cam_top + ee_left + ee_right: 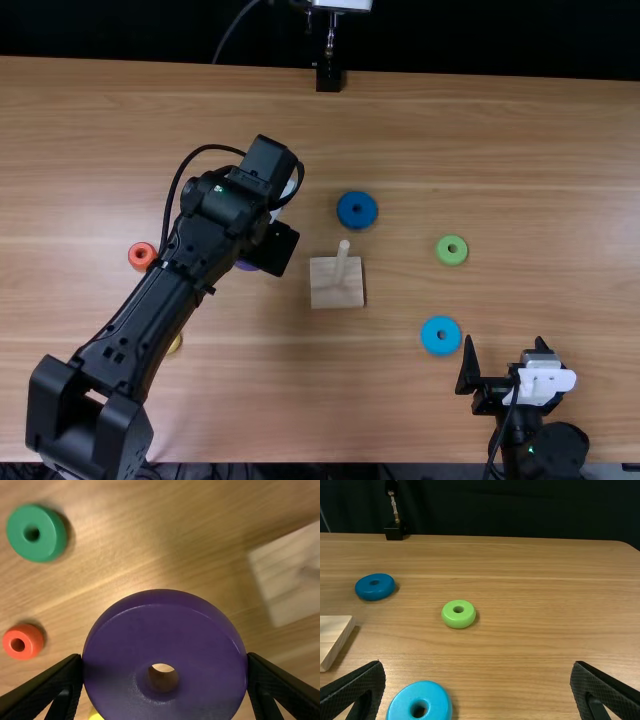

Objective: Build the Hanoi tower: stack the rings onto the peg from bottom to top in this color order: purple, dark blue, light blue, dark green, light green, yellow, orange.

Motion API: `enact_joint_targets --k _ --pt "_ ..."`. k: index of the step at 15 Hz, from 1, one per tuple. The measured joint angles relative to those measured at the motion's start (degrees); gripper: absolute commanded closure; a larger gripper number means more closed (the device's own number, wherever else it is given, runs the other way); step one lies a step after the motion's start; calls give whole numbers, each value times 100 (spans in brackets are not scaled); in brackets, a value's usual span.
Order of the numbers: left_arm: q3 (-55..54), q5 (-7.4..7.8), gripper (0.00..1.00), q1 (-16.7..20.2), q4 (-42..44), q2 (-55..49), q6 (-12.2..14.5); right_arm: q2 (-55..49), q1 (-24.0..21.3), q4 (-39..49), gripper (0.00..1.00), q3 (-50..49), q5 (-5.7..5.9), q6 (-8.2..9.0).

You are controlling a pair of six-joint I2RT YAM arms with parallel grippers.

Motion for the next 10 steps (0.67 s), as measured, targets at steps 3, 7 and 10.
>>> enact_joint_targets --k 3,7,10 --pt "688 2 100 -369 -330 0 -260 0 0 0 0 0 2 0" --pt "1349 4 100 -837 -466 0 -619 0 0 -2 0 0 2 0" --pt "1853 0 100 -1106 -575 0 -769 0 0 0 0 0 2 0"
